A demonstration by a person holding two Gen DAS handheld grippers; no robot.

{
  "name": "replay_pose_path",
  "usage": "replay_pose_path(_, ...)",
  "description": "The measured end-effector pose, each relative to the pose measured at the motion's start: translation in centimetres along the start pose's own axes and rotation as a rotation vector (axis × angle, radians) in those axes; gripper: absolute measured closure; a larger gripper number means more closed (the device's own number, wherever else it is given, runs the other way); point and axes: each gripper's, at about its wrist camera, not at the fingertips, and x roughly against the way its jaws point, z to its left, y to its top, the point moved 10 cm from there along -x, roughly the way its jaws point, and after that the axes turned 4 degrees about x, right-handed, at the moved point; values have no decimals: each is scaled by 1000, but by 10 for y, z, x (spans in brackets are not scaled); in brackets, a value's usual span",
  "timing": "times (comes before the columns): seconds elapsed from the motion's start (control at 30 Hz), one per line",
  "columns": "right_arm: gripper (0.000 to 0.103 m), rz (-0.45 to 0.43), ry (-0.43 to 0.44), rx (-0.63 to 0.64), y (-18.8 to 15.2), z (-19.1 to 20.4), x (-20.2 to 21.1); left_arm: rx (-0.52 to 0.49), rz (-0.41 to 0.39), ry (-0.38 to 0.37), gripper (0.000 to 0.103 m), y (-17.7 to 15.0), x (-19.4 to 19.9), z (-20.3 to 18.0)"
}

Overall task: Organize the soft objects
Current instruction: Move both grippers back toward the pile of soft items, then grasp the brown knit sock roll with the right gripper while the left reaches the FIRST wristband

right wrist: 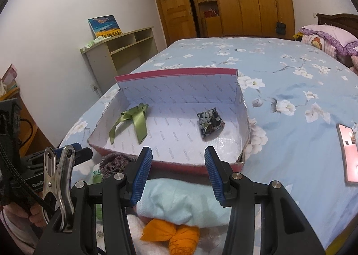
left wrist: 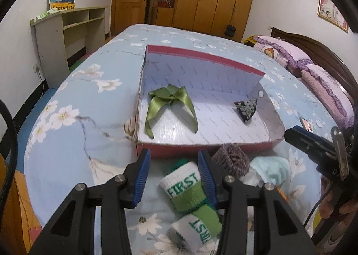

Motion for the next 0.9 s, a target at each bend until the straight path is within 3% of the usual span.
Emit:
replay_pose_path(0.43, 53, 42, 95, 13, -15, 43, -6, 9, 20, 36, 57, -22, 4, 15)
replay_pose_path(0.57, 40, 62, 107, 37, -22, 60, -14, 28, 24, 39, 57, -27, 4, 23)
replay_pose_path(0.9, 38, 127, 89, 14, -32, 77, -39, 81, 34, 30, 57, -35, 2, 44)
